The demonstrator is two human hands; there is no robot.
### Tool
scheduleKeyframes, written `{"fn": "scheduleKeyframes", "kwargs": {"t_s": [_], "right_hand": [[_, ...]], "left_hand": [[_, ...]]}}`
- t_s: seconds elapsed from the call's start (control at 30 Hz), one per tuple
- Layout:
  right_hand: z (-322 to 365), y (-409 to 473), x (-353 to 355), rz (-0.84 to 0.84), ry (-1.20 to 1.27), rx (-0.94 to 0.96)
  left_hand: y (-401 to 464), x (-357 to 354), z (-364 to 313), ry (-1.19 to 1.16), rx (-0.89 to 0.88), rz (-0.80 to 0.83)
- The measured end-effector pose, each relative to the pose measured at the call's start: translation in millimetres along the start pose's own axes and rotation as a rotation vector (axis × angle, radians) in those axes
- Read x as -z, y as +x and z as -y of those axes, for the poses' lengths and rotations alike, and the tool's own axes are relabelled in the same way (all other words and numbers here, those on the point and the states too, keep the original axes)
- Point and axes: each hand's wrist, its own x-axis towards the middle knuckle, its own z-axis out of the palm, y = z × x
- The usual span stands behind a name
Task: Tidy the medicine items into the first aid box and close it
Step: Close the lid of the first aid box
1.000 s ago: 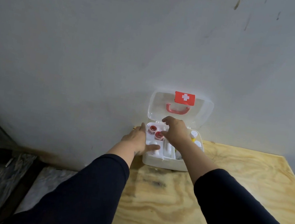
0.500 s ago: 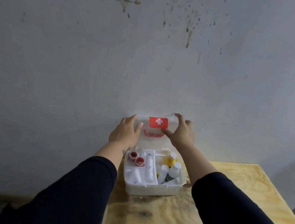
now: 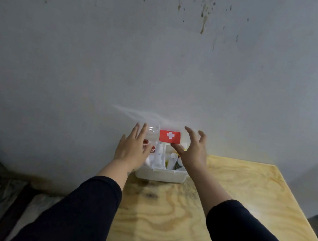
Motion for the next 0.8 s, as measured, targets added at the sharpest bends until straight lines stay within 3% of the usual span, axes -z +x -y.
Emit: {"fn": "scheduleKeyframes", "kwargs": {"t_s": [0.4, 0.63, 0.8], "right_hand": [[-58.6, -67.5, -27.3, 0.142, -0.005, 0.030], [-56.1, -61.4, -18.9, 0.206, -0.314, 0.198], [-41.9, -32.1, -19.1, 0.414, -0.566, 0.344]], "left_hand": [[-61.3, -67.2, 9.4, 0.007, 0.081, 0.140], [-52.7, -56.8, -5.0, 0.178, -0.023, -0.001], [-17.7, -49.0, -15.6, 0.239, -0.131, 0.117]]}}
